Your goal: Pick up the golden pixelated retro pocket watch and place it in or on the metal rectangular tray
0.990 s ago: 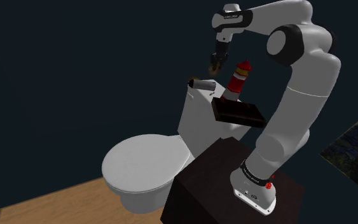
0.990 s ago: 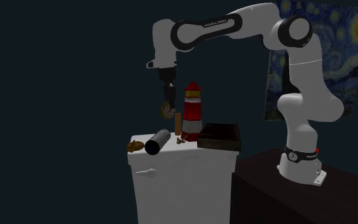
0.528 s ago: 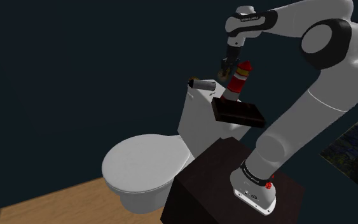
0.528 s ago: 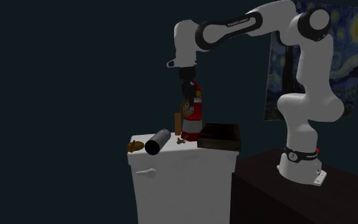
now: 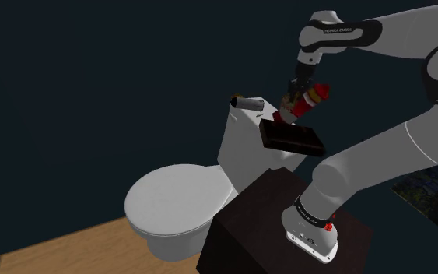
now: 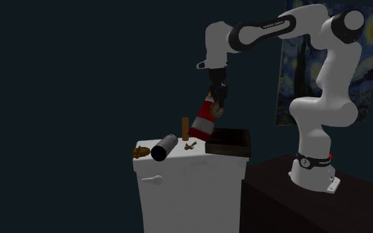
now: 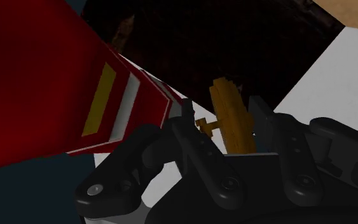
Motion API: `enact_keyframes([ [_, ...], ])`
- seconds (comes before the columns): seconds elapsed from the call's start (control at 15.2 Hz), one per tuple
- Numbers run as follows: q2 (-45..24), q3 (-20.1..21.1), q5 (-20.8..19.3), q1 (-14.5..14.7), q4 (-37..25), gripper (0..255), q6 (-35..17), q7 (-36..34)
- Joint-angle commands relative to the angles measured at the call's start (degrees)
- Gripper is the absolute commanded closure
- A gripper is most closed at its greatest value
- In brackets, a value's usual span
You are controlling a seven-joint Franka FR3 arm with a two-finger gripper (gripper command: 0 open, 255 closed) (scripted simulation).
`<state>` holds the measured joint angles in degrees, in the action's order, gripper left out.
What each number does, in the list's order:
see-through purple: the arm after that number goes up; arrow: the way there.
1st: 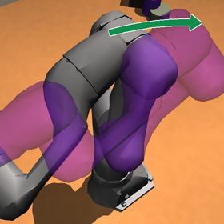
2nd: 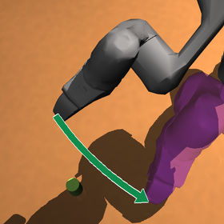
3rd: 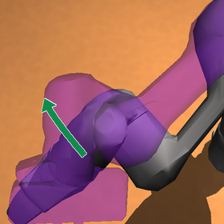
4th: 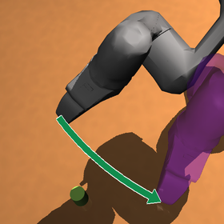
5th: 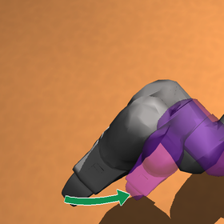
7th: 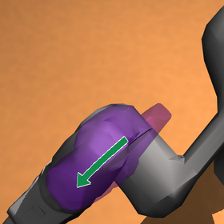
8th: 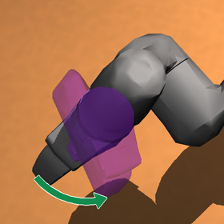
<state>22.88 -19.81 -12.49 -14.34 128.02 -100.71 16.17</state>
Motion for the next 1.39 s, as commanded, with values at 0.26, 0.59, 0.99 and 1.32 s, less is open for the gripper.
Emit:
enact_keyframes([
  [0.26, 14.08, 0.35, -4.02, -3.48, 10.29, 255, 3.49, 0.79],
  [0.59, 13.76, -0.37, -4.62, -3.71, 13.87, 255, -0.4, 0.41],
  [0.99, 12.86, -1.37, -5.42, -3.94, 17.83, 255, -5.25, -0.03],
  [1.32, 11.64, -2.27, -6.11, -4.09, 20.85, 255, -9.48, -0.39],
])
